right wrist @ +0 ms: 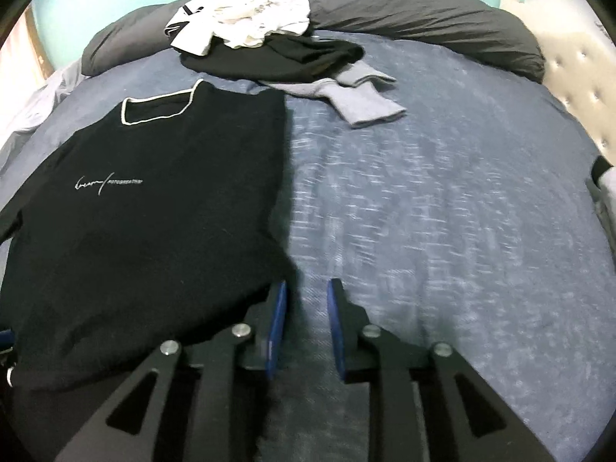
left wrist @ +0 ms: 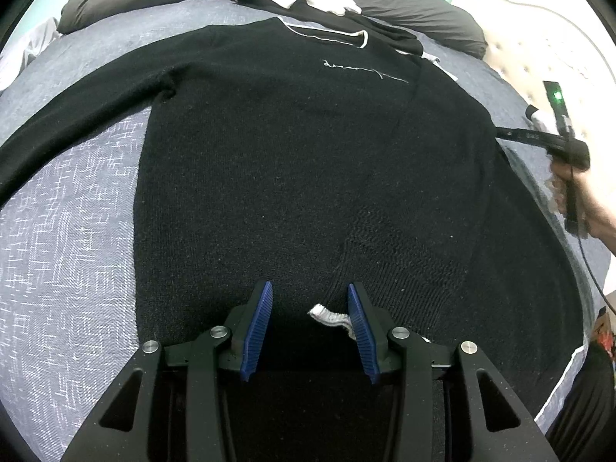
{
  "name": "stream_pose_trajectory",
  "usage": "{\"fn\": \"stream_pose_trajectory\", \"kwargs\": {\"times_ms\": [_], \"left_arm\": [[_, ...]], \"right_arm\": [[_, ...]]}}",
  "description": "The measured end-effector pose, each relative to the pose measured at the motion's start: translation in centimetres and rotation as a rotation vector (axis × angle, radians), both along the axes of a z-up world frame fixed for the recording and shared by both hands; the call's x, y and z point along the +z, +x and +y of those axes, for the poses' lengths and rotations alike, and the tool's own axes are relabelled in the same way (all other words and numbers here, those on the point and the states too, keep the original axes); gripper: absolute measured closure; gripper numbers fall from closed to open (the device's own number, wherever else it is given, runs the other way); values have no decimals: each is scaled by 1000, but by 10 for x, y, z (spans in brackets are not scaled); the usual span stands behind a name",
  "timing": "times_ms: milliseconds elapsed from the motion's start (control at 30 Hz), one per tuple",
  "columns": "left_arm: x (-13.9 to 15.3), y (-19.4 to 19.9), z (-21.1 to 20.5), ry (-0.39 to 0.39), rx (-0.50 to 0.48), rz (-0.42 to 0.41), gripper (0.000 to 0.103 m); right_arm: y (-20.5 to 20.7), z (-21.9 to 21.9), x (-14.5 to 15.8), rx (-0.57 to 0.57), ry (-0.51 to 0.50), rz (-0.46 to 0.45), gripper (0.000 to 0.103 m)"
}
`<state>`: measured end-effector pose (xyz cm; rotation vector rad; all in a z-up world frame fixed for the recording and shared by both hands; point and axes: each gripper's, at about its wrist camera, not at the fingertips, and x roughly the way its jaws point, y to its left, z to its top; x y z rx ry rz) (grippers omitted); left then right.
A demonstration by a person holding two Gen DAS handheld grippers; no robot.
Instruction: Fold clothes
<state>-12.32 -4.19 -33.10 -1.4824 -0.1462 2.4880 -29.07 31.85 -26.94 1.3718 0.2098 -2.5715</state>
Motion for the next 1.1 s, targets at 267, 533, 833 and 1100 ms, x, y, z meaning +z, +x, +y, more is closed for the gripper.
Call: {"fn": "stream_pose_trajectory", "kwargs": {"times_ms": [267,533,833,1100], "left_arm": [[0,-8,3,1,1,-3,58],[1,-8,0,14,4,-6,58],[27,-7,-26,65,87,29,58],[52,-10,-122,35,284,11,49]], "right_arm": [[0,-27,19,66,-124,23,83],[-7,-32,-3,-9,-58,-40,85],[48,-30,43,-32,-261,84,83],[101,-61,52,16,-425,71,82]]}}
